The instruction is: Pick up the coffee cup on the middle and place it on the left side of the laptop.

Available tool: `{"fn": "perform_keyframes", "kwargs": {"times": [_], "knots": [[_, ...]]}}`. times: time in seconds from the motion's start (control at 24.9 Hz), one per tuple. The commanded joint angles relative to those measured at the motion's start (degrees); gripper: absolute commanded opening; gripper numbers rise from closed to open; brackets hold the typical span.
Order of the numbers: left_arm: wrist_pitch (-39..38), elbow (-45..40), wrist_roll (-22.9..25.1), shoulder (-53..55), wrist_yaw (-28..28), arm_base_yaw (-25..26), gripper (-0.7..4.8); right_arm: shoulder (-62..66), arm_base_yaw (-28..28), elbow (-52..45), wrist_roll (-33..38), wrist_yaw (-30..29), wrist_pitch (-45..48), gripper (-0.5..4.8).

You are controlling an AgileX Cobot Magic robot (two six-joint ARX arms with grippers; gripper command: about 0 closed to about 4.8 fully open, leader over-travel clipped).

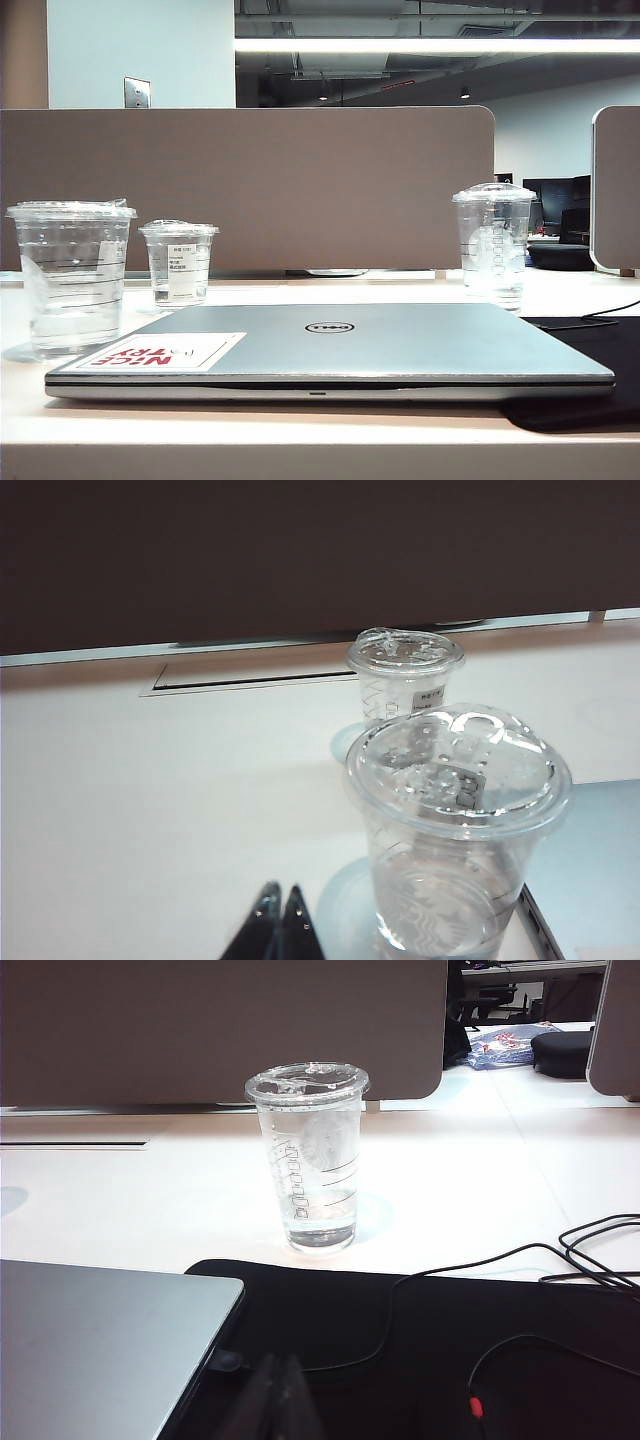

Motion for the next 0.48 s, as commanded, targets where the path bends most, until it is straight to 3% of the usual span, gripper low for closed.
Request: {"fn": "perform_keyframes", "kwargs": {"times": [0.04,0.16,0.32,0.48], "knots": [[0.6,0.2,0.2,0.0,0.2,0.1,-0.05,-0.1,0.0,-0.2,0.0,-0.1,0.9,-0.05],[0.6,0.2,0.2,0.0,0.2,0.1,-0.05,-0.1,0.0,-0.2,0.0,-0.1,0.3,-0.05],[0.6,0.2,0.2,0.0,0.2,0.1,-0.05,-0.1,0.0,-0.2,0.0,-0.4,-9.0,-0.05],[0.6,0.2,0.2,0.0,0.2,0.1,-0.05,-0.1,0.0,-0.2,-0.1,-0.3,-8.0,-0.05]]}}
